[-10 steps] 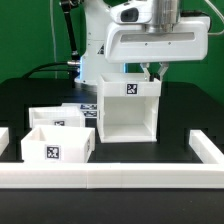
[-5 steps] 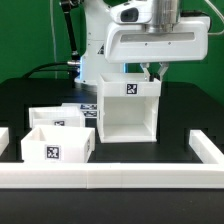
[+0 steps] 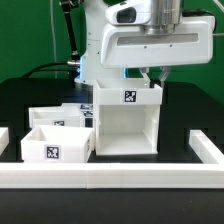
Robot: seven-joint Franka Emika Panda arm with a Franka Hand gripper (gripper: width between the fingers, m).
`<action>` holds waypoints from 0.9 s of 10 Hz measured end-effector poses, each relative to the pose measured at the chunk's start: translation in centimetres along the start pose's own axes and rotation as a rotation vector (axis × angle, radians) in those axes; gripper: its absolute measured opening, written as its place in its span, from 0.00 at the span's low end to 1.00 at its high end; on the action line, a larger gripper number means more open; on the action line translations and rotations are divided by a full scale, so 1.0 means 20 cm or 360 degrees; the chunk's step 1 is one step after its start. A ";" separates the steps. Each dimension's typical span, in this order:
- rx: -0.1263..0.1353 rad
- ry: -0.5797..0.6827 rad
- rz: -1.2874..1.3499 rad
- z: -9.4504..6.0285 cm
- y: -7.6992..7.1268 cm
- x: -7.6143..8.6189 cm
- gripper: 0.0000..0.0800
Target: Assemble drawer
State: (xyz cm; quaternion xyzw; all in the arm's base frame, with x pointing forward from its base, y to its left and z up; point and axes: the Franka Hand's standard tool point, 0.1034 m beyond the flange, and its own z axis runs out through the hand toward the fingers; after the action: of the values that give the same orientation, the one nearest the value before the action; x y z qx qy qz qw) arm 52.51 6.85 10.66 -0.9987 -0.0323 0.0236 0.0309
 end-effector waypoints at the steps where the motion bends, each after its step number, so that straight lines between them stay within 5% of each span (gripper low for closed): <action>1: 0.0003 0.0019 0.0007 0.00 0.00 0.05 0.05; 6: 0.0025 0.0094 0.0134 -0.01 -0.08 0.29 0.05; 9: 0.0028 0.0108 0.0167 -0.01 -0.08 0.30 0.05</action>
Offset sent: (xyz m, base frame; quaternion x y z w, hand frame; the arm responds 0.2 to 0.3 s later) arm 0.0355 0.0210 -0.0094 0.0084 -0.0022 0.0823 0.9966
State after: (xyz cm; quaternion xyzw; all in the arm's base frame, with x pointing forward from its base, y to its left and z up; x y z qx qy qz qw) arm 58.35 8.90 10.77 -0.9990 0.0212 -0.0082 0.0396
